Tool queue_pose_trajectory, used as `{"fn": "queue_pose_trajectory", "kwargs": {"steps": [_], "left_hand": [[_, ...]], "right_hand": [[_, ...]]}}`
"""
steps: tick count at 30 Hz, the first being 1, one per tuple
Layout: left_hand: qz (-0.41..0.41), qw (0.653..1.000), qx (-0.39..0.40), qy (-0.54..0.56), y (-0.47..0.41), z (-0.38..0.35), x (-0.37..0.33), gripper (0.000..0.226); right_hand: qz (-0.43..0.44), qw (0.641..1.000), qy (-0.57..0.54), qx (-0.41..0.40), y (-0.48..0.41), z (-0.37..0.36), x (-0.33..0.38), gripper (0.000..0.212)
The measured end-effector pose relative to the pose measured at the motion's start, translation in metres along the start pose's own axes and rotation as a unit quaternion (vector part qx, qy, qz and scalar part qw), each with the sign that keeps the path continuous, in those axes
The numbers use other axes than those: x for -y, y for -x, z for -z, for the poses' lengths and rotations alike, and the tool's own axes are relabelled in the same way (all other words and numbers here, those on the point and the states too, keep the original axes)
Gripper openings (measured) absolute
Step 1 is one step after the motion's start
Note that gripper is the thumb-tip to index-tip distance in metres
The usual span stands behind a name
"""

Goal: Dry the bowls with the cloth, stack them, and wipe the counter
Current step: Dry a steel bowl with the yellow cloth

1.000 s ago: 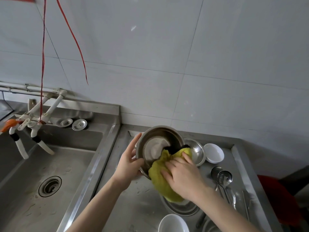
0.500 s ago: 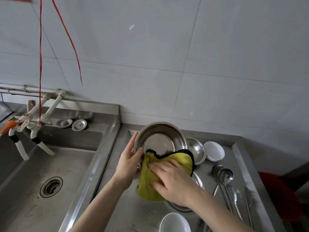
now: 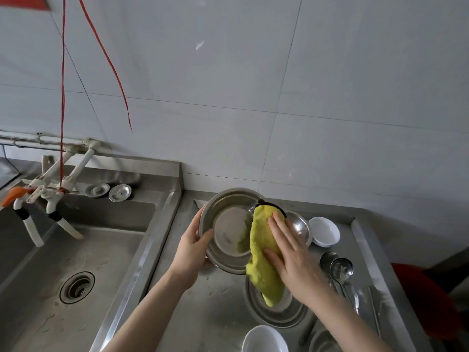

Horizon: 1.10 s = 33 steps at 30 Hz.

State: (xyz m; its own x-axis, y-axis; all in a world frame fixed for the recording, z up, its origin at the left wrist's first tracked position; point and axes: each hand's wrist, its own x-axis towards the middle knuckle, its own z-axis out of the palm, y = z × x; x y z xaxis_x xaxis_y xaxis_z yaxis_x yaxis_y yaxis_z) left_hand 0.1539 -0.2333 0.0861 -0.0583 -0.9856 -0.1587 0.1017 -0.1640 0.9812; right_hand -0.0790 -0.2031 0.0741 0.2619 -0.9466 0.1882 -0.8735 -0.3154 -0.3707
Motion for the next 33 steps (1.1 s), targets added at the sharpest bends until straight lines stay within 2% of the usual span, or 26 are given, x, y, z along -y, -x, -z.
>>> {"fn": "queue_pose_trajectory", "kwargs": {"steps": [2, 6, 10, 14, 17, 19, 21, 23, 25, 26, 29, 33], "left_hand": [[0.001, 1.000, 0.011, 0.003, 0.001, -0.005, 0.000, 0.062], [0.029, 0.999, 0.022, -0.011, 0.004, -0.010, 0.007, 0.053], [0.017, 0.999, 0.035, -0.026, 0.007, -0.008, 0.006, 0.052], [-0.020, 0.999, -0.019, -0.028, 0.005, -0.006, 0.005, 0.052], [-0.013, 0.998, -0.030, -0.060, 0.001, -0.005, 0.006, 0.048], [0.005, 0.995, -0.010, -0.097, 0.000, -0.007, 0.002, 0.040], [-0.013, 0.985, -0.012, -0.173, -0.001, -0.006, -0.003, 0.048], [-0.048, 0.967, -0.060, -0.242, -0.001, -0.003, -0.006, 0.056], [-0.076, 0.956, -0.108, -0.262, 0.001, -0.006, -0.012, 0.050], [-0.073, 0.960, -0.105, -0.250, 0.002, -0.009, -0.015, 0.047], [-0.021, 0.984, -0.030, -0.174, 0.004, -0.021, -0.015, 0.039], [0.028, 0.994, 0.023, -0.104, 0.002, -0.040, -0.017, 0.023]], "right_hand": [[-0.025, 0.995, -0.094, -0.028, -0.005, -0.003, 0.005, 0.069], [-0.083, 0.981, -0.168, -0.050, -0.019, -0.006, 0.002, 0.075], [-0.169, 0.944, -0.278, -0.050, -0.026, -0.002, -0.006, 0.074], [-0.225, 0.919, -0.324, -0.007, -0.024, -0.004, -0.003, 0.048], [-0.243, 0.905, -0.345, -0.049, -0.020, -0.013, 0.002, 0.029], [-0.256, 0.908, -0.316, -0.098, -0.016, -0.016, 0.002, 0.020], [-0.249, 0.924, -0.254, -0.136, -0.013, -0.017, 0.000, 0.016], [-0.211, 0.950, -0.173, -0.152, -0.009, -0.018, -0.002, 0.019], [-0.170, 0.966, -0.111, -0.159, -0.005, -0.018, -0.003, 0.021], [-0.148, 0.971, -0.088, -0.164, -0.004, -0.018, -0.003, 0.022], [-0.090, 0.979, -0.039, -0.181, 0.000, -0.020, 0.001, 0.029], [-0.023, 0.979, 0.024, -0.202, 0.006, -0.028, 0.008, 0.042]]}}
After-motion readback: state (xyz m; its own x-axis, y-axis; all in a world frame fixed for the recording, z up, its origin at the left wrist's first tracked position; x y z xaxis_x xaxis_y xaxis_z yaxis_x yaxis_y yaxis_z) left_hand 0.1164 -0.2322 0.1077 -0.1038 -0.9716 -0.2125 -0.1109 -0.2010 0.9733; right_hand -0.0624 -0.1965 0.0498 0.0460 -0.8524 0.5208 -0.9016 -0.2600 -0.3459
